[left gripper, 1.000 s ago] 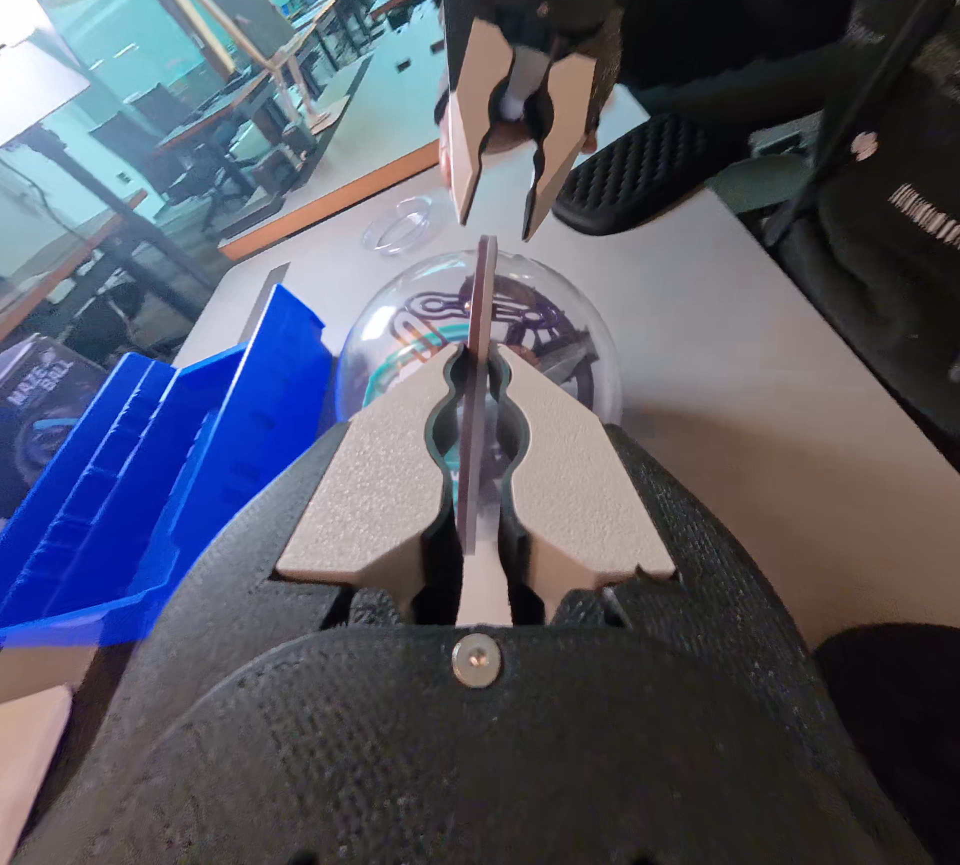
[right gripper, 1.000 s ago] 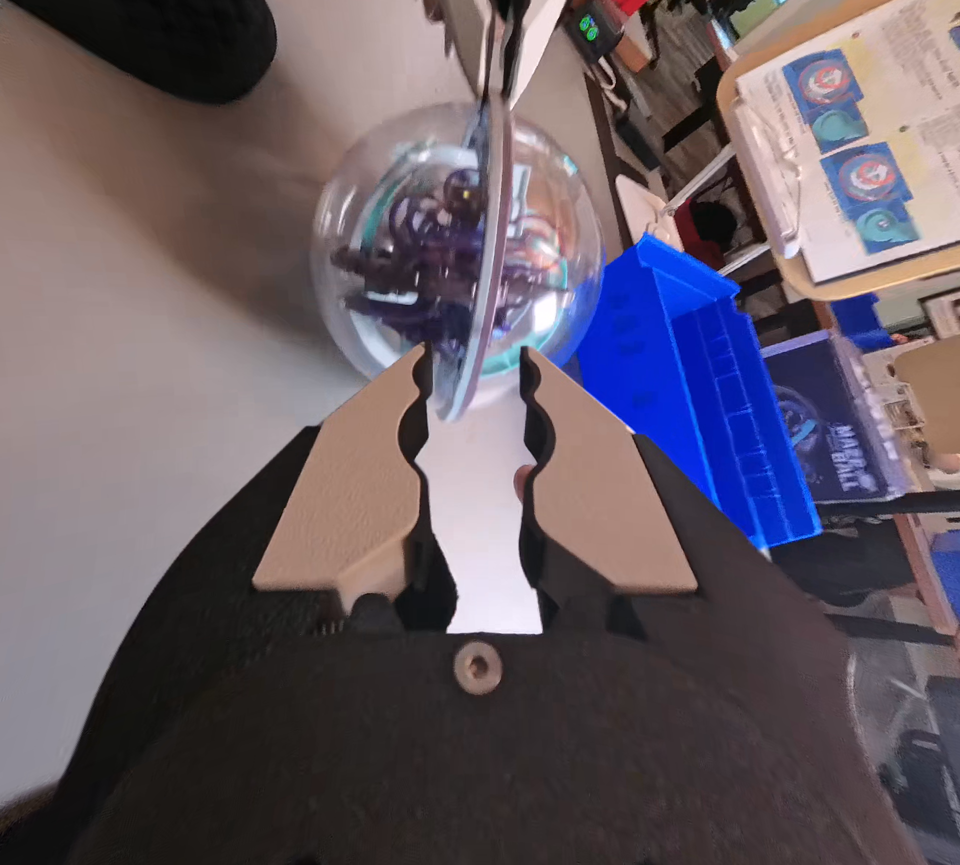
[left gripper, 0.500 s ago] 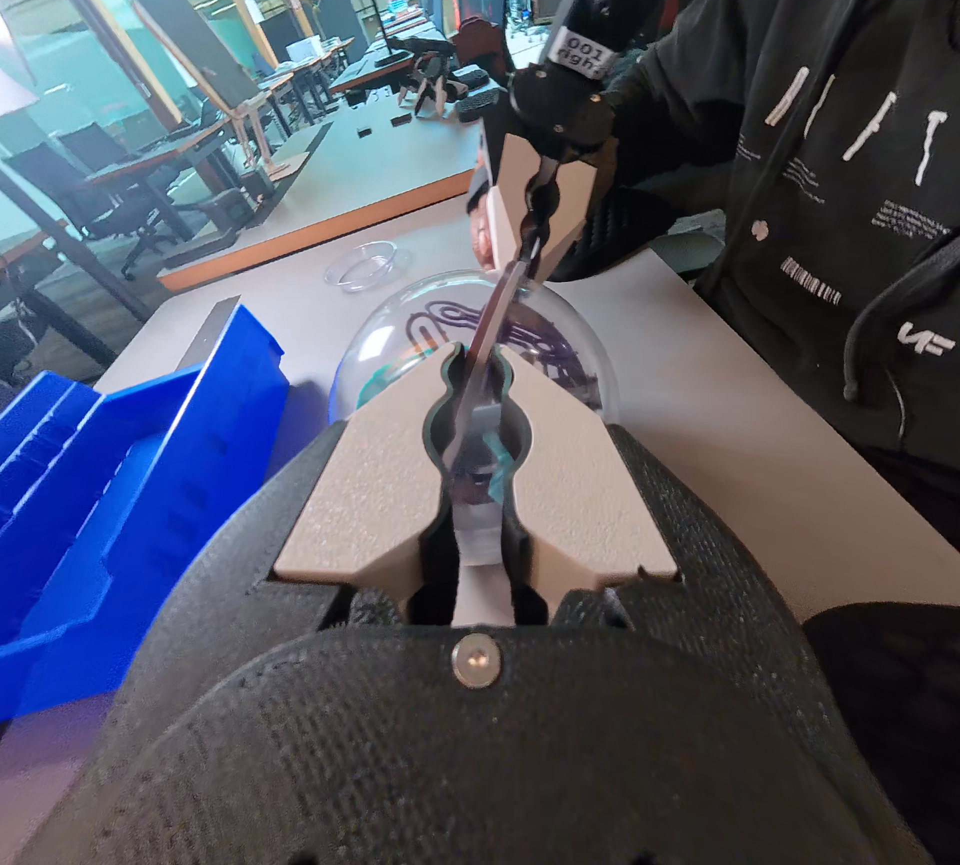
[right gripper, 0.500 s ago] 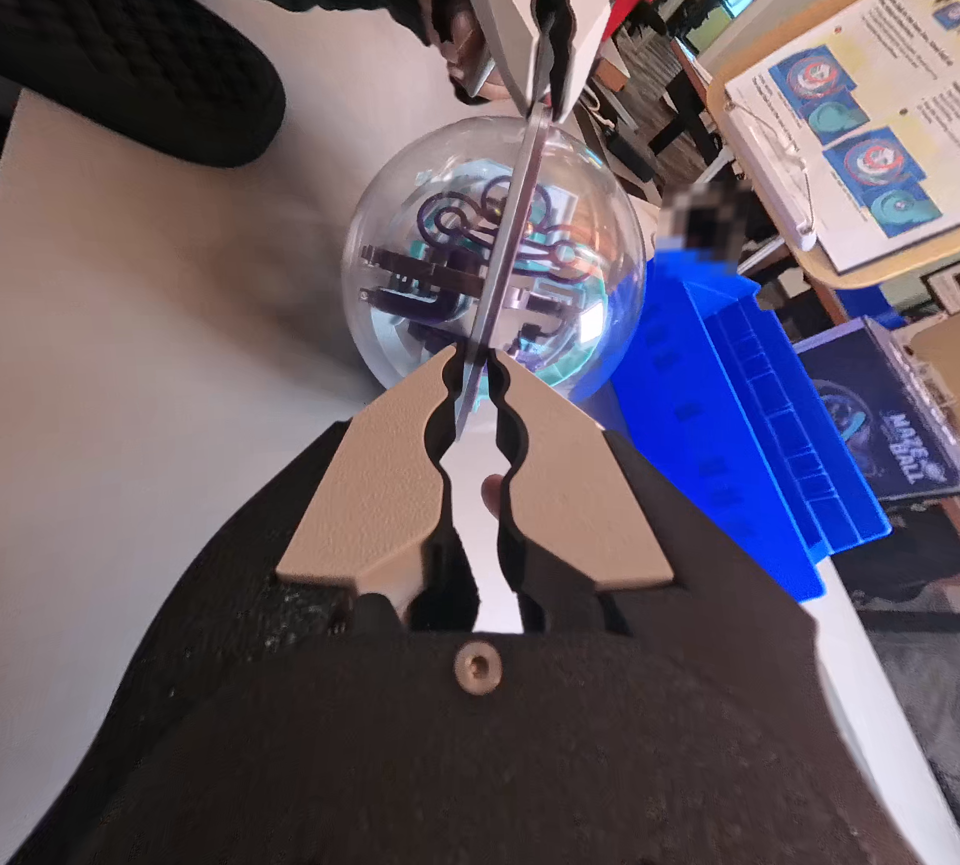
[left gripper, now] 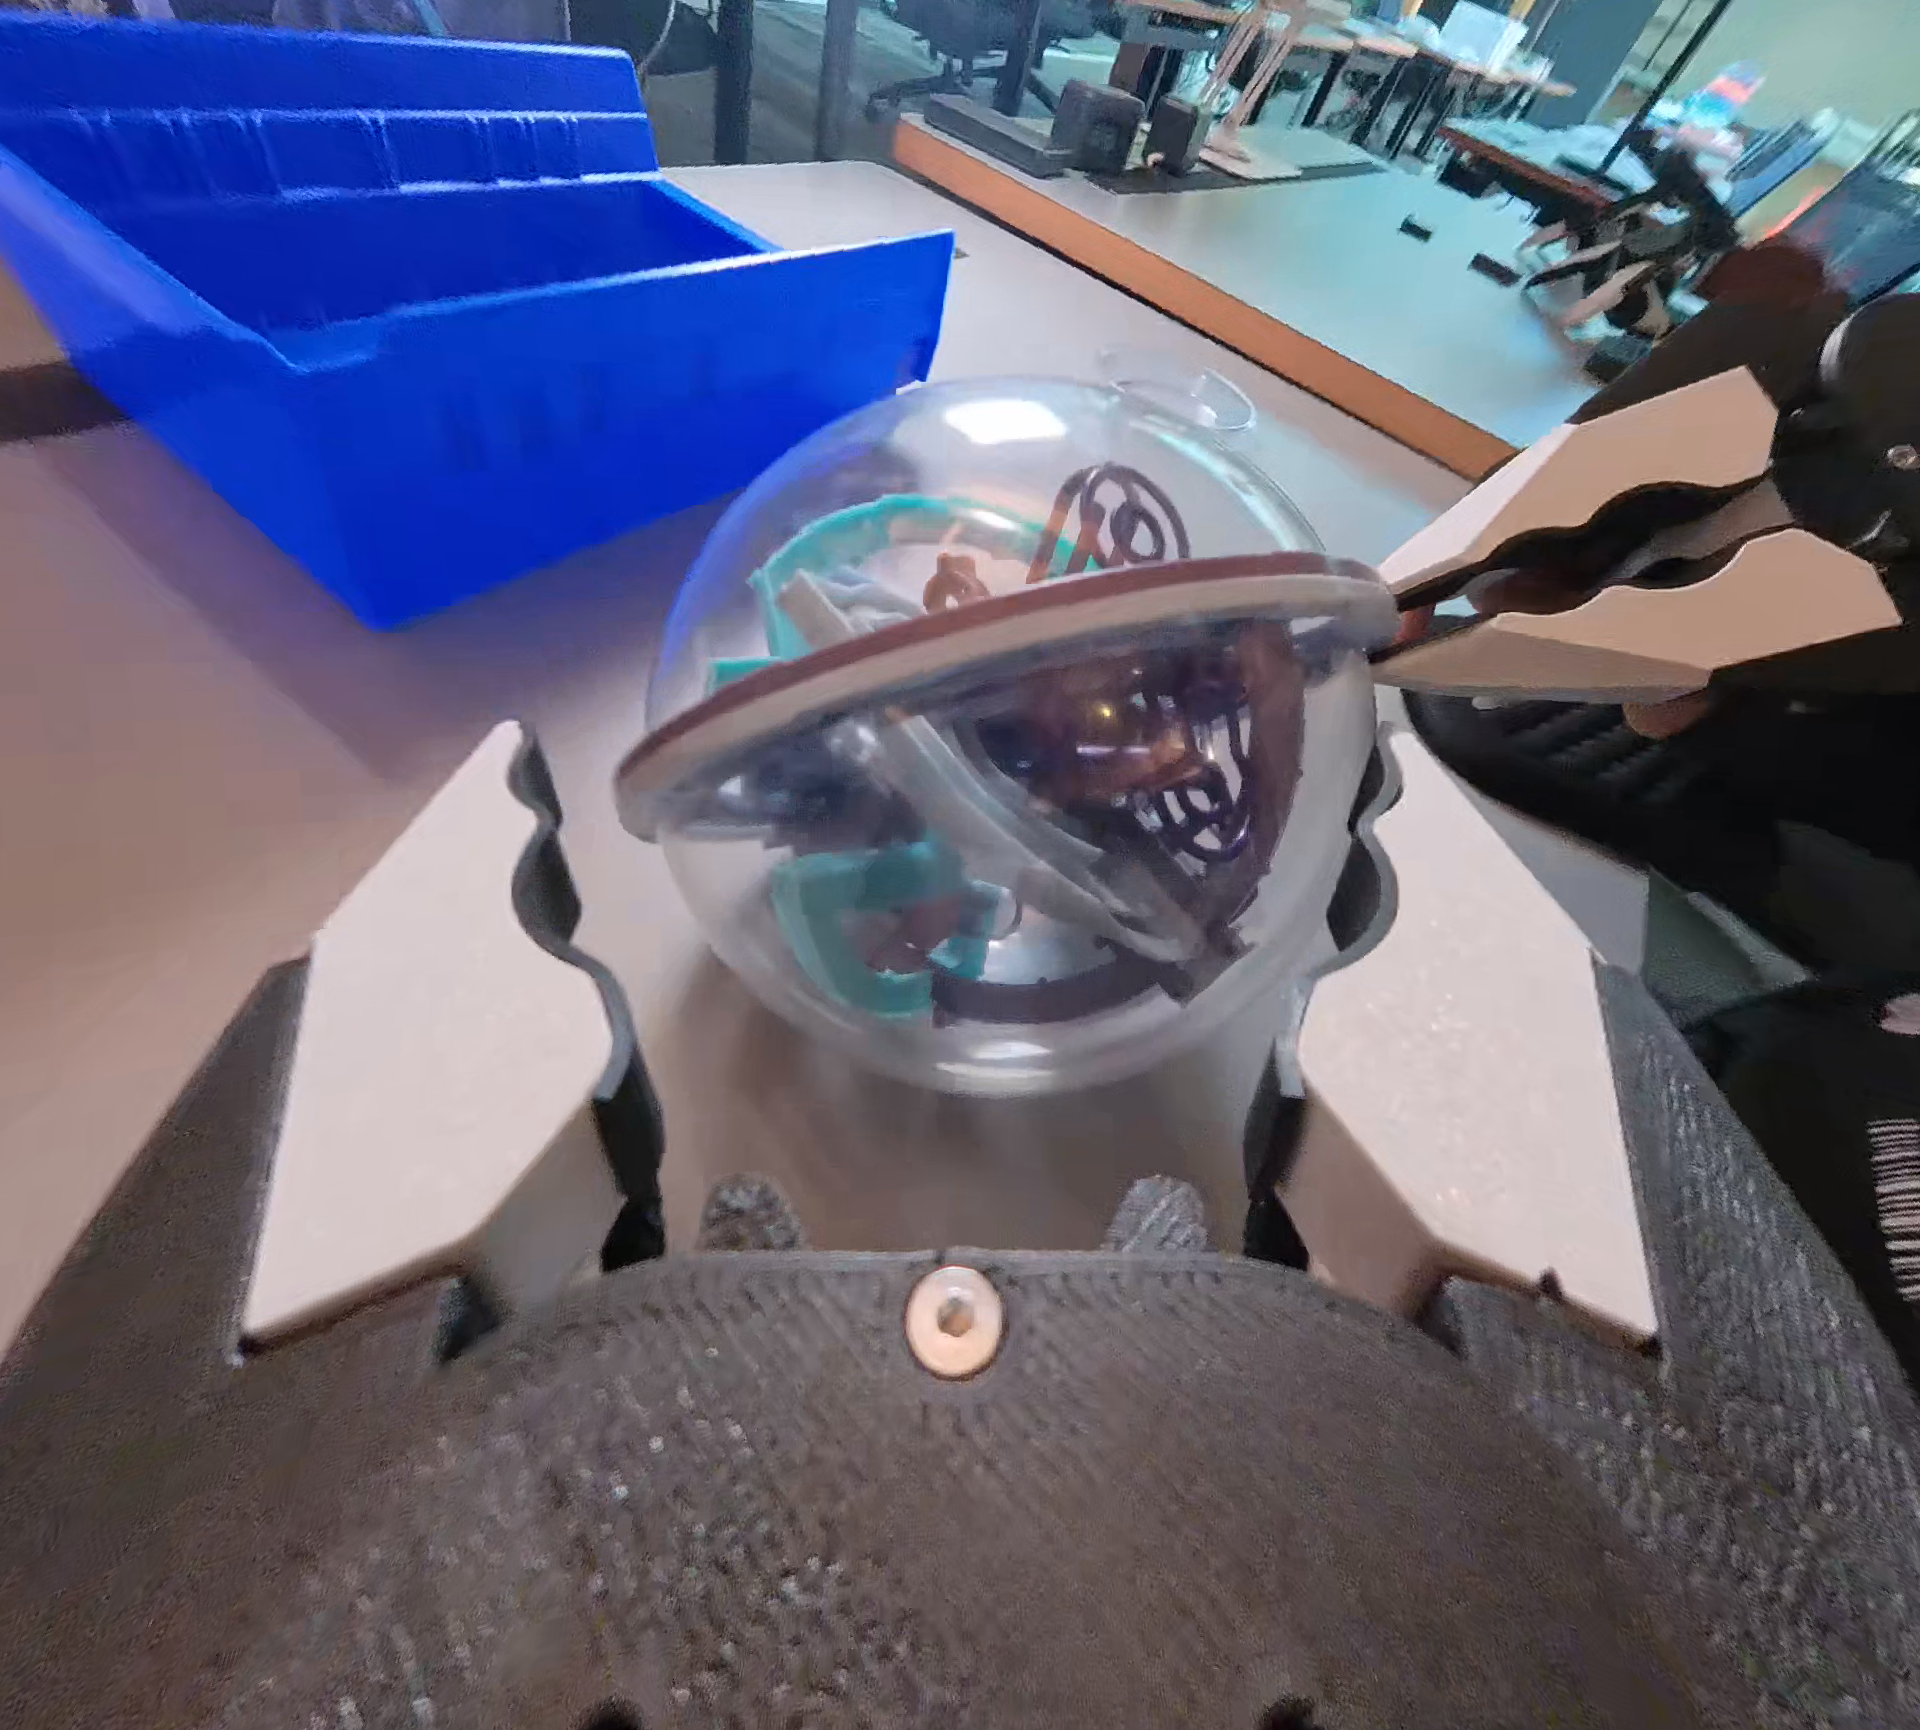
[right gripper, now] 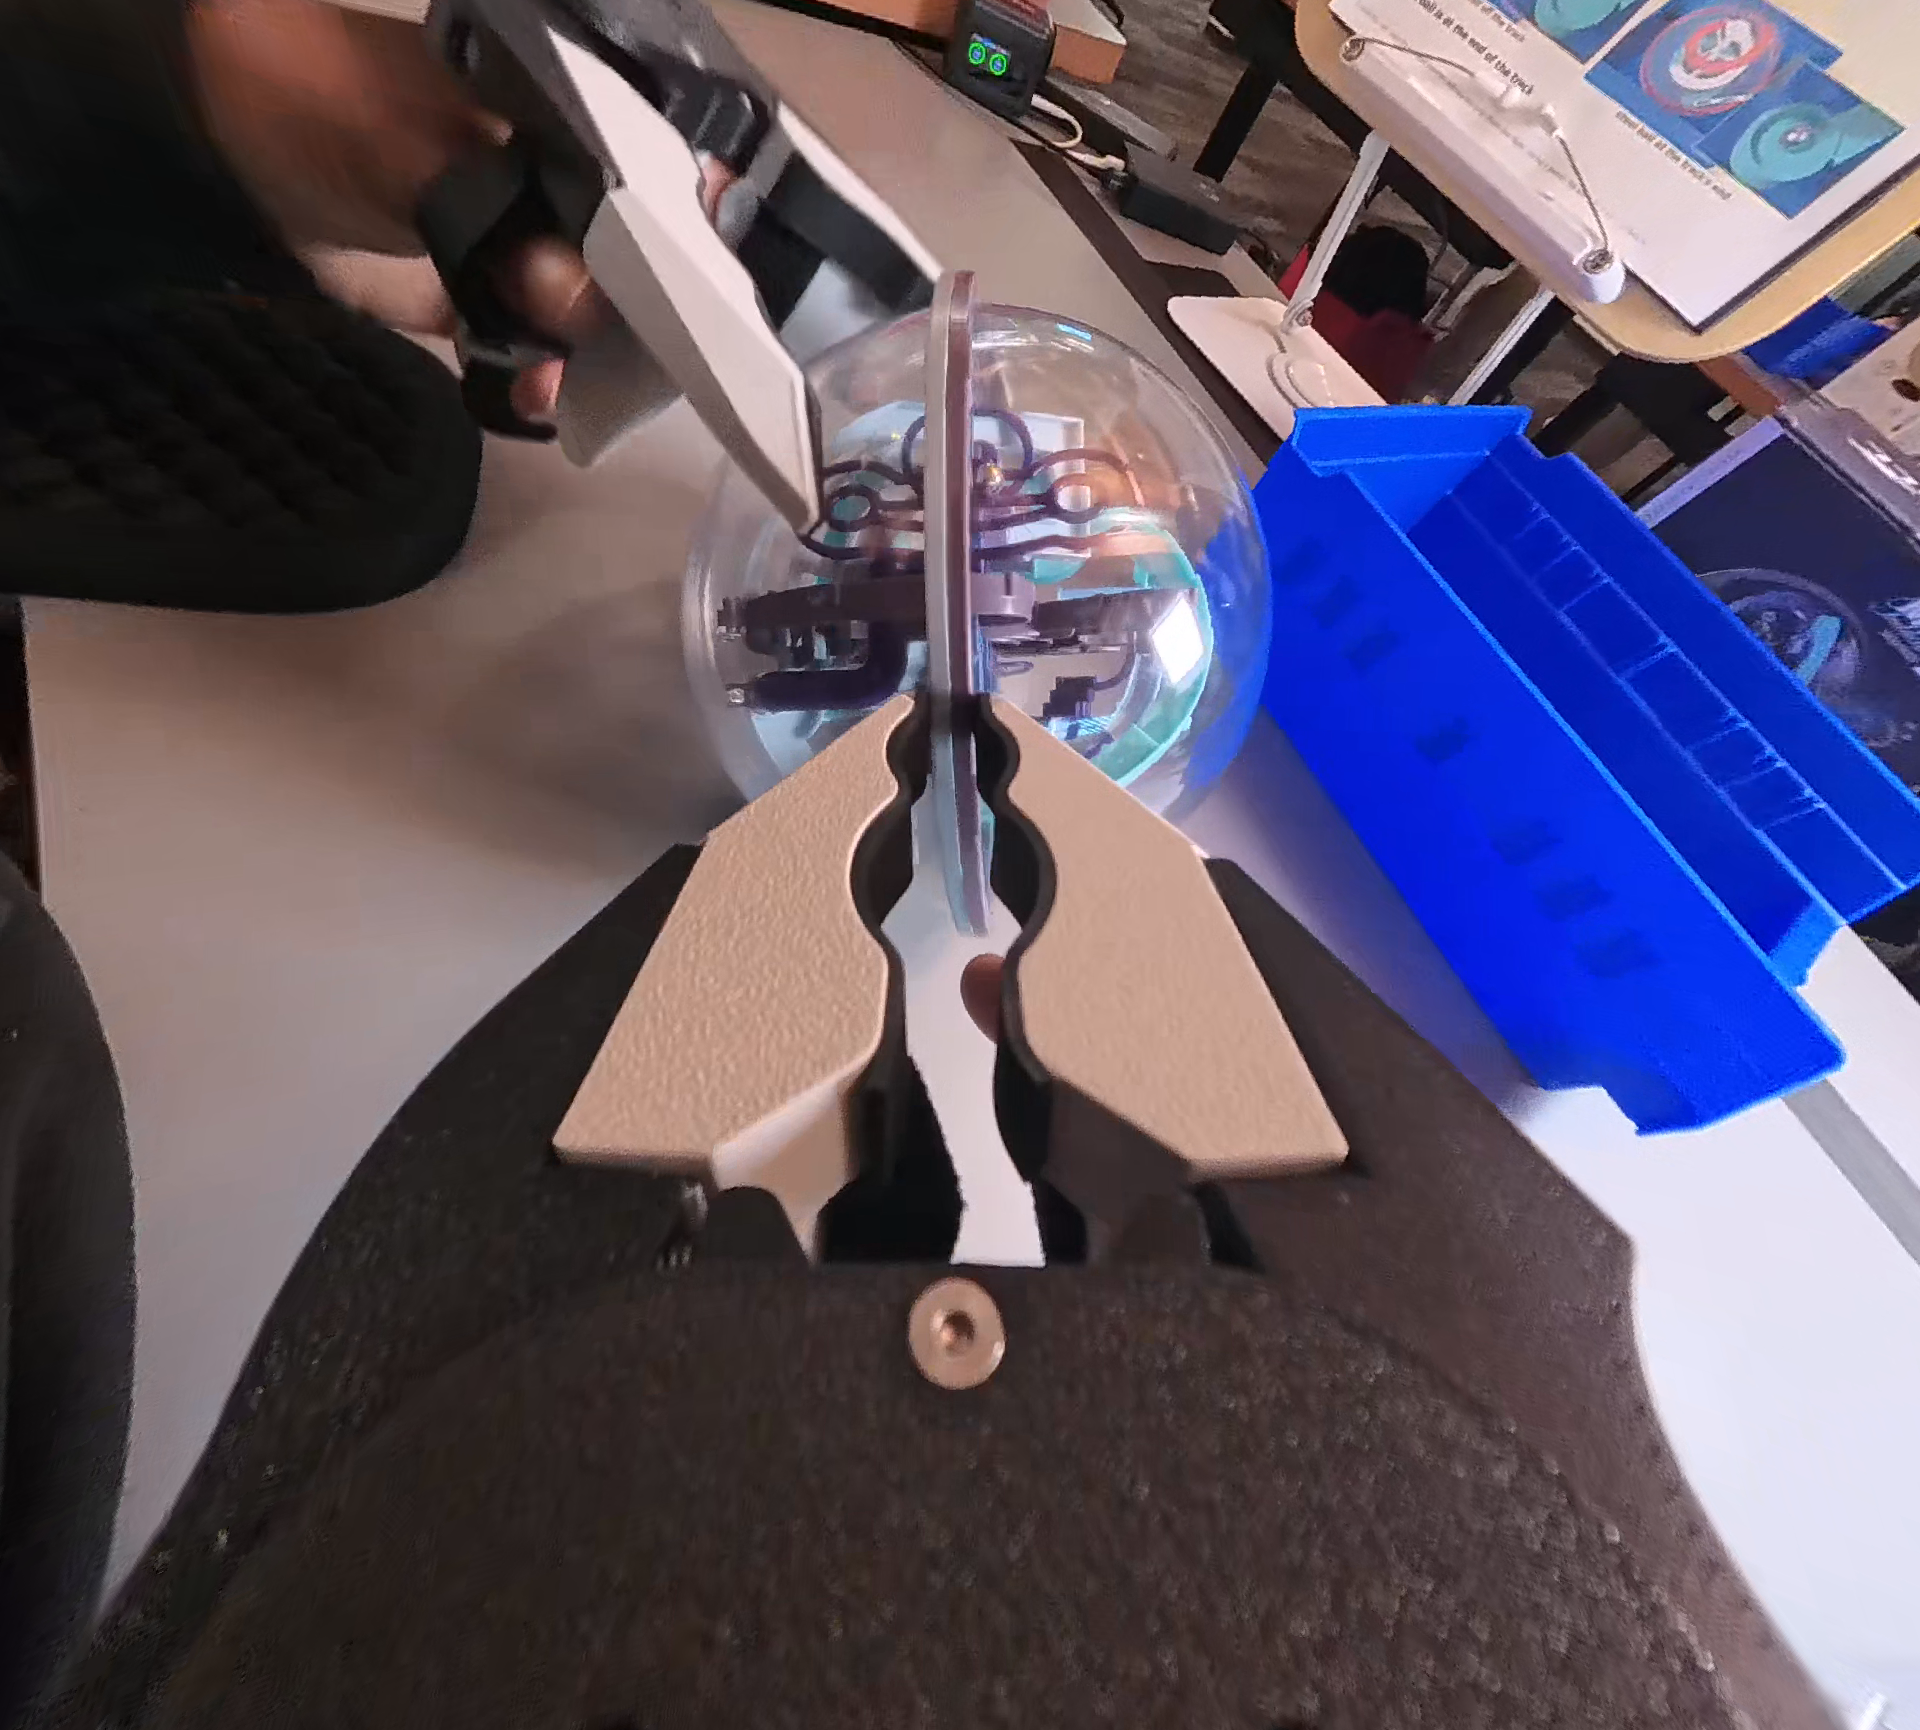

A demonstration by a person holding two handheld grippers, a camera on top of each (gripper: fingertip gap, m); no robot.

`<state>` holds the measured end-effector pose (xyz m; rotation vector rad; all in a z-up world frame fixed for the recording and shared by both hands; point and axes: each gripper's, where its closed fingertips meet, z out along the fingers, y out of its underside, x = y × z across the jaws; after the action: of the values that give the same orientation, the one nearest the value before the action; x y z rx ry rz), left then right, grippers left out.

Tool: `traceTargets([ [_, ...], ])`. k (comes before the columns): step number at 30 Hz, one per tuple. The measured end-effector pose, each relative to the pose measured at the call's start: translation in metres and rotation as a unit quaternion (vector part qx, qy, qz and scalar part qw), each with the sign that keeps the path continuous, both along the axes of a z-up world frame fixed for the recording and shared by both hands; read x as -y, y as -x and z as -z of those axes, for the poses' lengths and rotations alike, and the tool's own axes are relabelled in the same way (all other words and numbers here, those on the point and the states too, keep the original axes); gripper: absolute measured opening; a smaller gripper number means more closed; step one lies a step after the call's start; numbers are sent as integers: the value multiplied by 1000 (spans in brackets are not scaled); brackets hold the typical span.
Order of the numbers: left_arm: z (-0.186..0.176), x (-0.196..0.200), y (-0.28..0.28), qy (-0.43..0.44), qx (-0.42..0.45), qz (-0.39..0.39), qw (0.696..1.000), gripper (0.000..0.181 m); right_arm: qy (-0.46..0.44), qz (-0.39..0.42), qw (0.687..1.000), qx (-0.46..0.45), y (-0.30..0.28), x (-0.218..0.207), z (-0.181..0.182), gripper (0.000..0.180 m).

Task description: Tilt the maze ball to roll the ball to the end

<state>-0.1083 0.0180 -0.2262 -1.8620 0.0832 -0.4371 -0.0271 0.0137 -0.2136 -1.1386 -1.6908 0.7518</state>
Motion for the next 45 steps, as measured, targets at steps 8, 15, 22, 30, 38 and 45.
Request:
traceTargets([
  [8,7,-5,-7,30,74,83,993,146,48,-84,995,-29,-4,20,-4,12],
  [15,2,-11,-4,28,86,133,987,134,44,-228,972,38,-17,-57,14,67],
  [22,1,-27,-9,45,90,184,978,132,99,-289,949,75,7,-68,37,93],
  [30,-1,-46,-6,82,114,217,966,132,129,-223,966,32,11,-77,39,90],
  [38,-6,-61,-13,110,98,280,949,132,134,-134,982,-2,2,-76,44,90],
  [45,-11,-76,-33,139,103,341,924,131,118,-104,988,-6,3,-73,47,118],
])
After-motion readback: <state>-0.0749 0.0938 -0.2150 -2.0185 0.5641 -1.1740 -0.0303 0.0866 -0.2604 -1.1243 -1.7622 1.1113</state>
